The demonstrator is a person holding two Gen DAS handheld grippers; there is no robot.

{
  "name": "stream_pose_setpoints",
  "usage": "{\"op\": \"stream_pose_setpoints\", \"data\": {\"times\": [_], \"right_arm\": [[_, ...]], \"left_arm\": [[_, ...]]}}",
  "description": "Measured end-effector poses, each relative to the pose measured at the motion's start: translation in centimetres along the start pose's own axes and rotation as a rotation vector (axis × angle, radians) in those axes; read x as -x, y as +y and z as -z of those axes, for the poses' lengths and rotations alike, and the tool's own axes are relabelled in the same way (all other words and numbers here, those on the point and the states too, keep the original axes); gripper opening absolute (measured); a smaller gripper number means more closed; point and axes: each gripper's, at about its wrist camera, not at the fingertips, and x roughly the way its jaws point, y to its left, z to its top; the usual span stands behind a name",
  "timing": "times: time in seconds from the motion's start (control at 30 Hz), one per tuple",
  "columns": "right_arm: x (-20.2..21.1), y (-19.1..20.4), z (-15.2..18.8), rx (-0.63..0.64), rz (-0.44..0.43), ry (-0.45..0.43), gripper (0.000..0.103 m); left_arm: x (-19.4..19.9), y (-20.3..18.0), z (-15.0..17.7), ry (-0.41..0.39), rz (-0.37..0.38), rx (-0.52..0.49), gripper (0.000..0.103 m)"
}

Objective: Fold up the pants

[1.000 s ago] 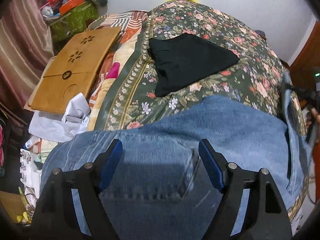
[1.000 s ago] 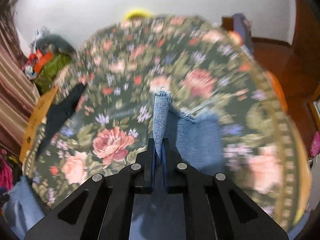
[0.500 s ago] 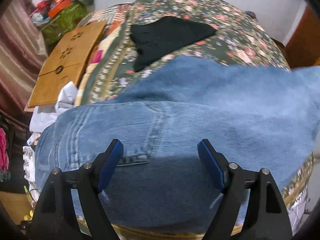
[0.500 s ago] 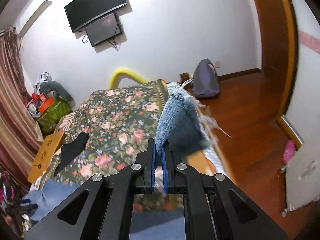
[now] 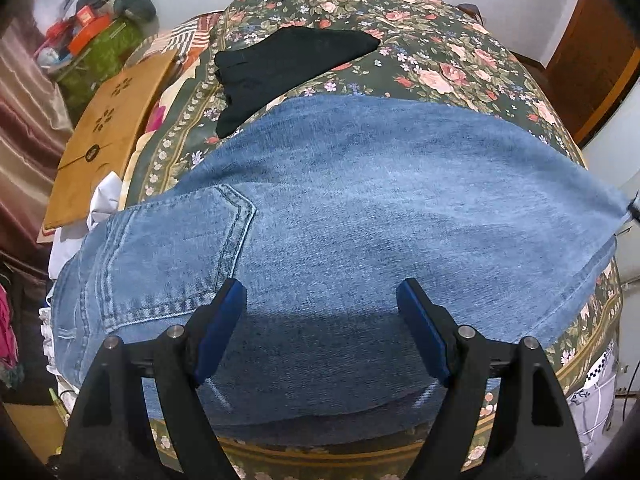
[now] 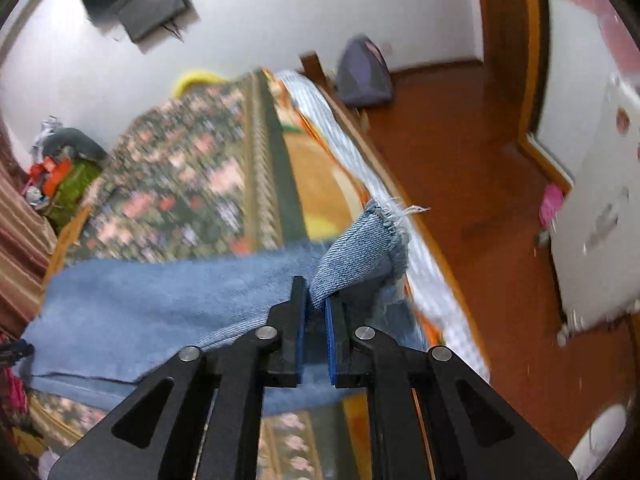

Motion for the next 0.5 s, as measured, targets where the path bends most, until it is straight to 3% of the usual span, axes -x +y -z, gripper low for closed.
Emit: {"op": "stream_pose_setpoints", "data": {"times": [0.07, 0.2, 0.37, 0.5], "right_arm": [[-1.0, -0.2, 0.6, -0.008, 0.050, 0.047, 0.025], [-0.3, 0.6, 1.2, 0.040, 0.158, 0.080, 0.033], [2.1, 3.7, 1.9, 0.078, 0.073, 0.039, 0.035], [3.2, 9.1, 2.4, 0.188, -0.020, 0.017, 0.035]], "left_arm": [[0.1, 0.3, 0.1, -0.002, 0.004, 0.010, 0.079], [1.2, 1.9, 0.1, -0.039, 0.012, 0.035, 0.079], [2.5, 4.4, 0.4, -0.072, 0.002, 0.051, 0.079], [3.5, 6.5, 1.0, -0.097, -0.015, 0.063, 0.079]]}}
